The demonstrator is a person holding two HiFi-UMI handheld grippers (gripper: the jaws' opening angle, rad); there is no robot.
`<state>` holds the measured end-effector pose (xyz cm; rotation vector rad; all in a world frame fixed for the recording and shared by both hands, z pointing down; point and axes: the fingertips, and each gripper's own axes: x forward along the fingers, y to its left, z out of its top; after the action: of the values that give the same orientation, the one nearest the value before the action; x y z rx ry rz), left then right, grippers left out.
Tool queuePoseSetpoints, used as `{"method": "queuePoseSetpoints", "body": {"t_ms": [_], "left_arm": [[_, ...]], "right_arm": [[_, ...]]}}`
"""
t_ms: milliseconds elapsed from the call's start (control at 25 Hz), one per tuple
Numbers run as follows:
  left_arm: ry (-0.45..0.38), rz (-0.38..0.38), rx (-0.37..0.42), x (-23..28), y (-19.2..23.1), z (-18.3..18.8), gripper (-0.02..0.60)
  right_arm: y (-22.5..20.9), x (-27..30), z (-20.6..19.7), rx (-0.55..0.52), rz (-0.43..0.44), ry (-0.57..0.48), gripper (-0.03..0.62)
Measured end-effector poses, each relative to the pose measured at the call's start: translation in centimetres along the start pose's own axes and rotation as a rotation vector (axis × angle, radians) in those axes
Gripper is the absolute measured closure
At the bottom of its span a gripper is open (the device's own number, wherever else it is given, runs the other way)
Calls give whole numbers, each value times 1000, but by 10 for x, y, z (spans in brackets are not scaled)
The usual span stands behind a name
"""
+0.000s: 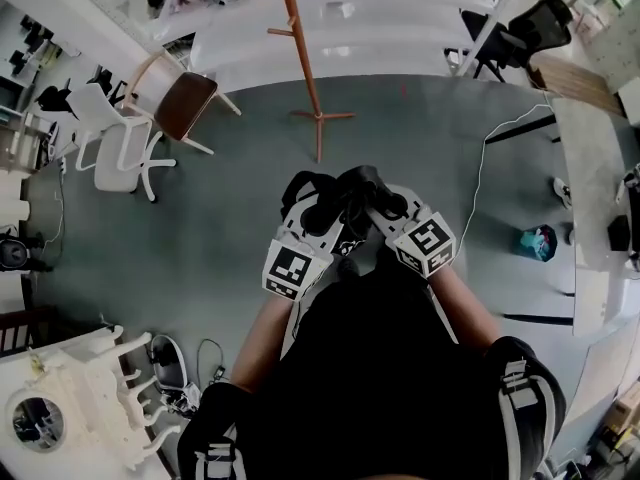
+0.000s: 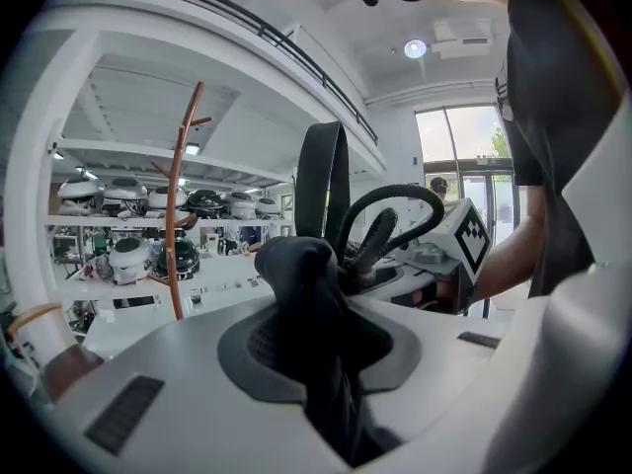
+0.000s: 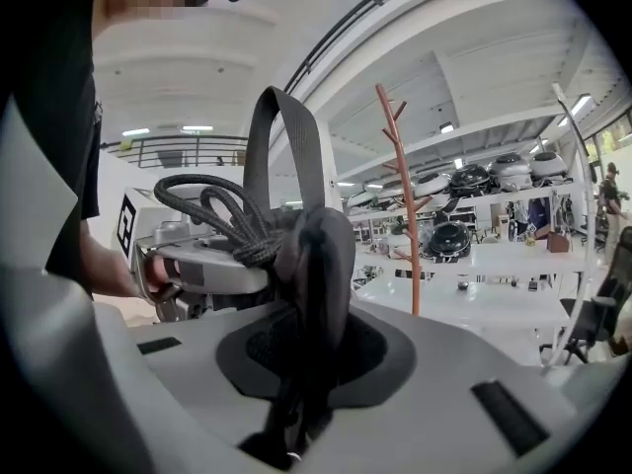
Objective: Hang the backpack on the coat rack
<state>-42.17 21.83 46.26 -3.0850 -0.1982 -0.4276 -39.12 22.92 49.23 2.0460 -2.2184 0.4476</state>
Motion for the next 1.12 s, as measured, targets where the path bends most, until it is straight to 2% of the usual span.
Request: {"method": "queuePoseSetpoints", "body": {"t_ms": [160, 400, 680, 960, 1120], "left_arm": [[4, 24, -1, -14, 0, -1, 491], [-6, 61, -16, -1, 6, 7, 491], [-18, 96, -47, 58, 17, 24, 491], [-9, 130, -71, 134, 36, 40, 491], [-27, 170, -87, 165, 50, 49, 491]], "right_arm": [[14, 3, 2, 13, 31, -16, 511], [-2, 5, 10, 0, 62, -27, 511], [-64, 1, 23, -35, 92, -18, 511], [-145, 3, 35, -29, 130, -19, 511], [-177, 8, 38, -44, 157, -9, 511]]}}
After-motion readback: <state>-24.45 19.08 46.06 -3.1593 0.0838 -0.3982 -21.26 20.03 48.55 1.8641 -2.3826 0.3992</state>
